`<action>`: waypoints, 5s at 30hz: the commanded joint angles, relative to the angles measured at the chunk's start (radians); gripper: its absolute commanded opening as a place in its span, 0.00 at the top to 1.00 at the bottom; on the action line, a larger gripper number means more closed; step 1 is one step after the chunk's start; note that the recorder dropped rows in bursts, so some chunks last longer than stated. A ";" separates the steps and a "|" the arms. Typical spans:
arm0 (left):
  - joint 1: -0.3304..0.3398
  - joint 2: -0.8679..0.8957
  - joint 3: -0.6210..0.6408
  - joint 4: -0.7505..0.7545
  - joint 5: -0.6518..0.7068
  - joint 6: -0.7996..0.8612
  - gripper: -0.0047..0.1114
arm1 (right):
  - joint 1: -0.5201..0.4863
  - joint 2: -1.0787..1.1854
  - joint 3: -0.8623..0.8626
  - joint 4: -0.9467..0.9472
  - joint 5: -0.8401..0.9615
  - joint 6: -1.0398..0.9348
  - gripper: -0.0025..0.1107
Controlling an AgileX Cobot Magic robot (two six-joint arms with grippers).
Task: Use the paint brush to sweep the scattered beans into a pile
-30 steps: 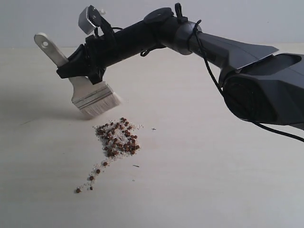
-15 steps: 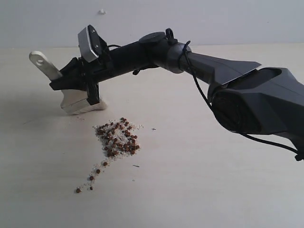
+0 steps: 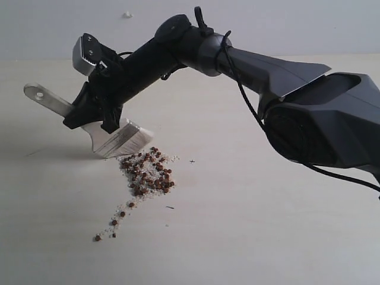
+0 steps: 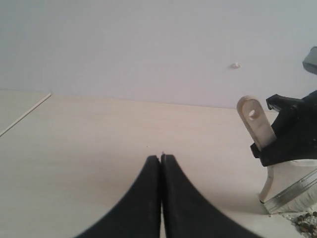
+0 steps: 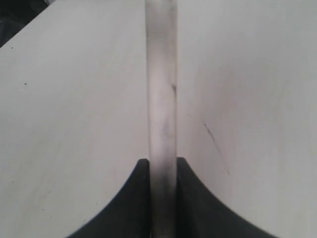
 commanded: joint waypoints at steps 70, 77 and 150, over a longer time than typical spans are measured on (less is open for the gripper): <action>0.001 -0.007 -0.001 -0.005 0.006 0.000 0.96 | 0.271 -0.534 0.191 -1.533 -0.163 1.746 0.98; 0.001 -0.007 -0.001 -0.005 0.006 0.000 0.96 | 0.271 -0.768 0.603 -1.556 -0.403 1.830 0.98; 0.001 -0.007 -0.001 -0.005 0.008 0.000 0.96 | 0.270 -0.916 1.083 -2.794 -1.189 3.434 0.98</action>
